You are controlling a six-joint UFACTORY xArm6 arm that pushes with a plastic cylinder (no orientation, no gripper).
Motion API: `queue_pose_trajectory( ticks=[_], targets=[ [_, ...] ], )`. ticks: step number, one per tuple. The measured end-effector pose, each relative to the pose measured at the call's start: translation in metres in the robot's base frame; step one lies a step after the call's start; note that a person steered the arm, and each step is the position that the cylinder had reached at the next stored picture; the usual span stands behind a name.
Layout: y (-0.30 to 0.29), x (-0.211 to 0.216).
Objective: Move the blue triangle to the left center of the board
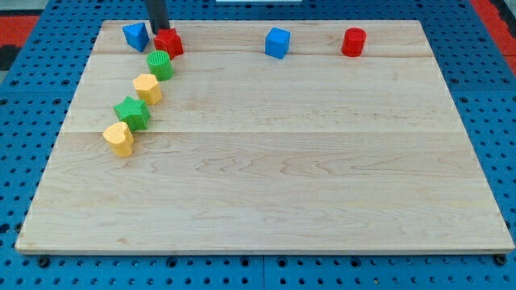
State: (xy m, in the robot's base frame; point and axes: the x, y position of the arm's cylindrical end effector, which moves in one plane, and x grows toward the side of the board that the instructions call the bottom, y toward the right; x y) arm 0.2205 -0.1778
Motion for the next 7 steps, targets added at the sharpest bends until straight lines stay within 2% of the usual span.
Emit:
queue_pose_trajectory(
  ticks=[2,3,4,6,7],
  targets=[
    [-0.055,0.005],
    [-0.037,-0.022],
    [-0.051,-0.029],
    [-0.083,0.003],
    [-0.085,-0.002]
  ],
)
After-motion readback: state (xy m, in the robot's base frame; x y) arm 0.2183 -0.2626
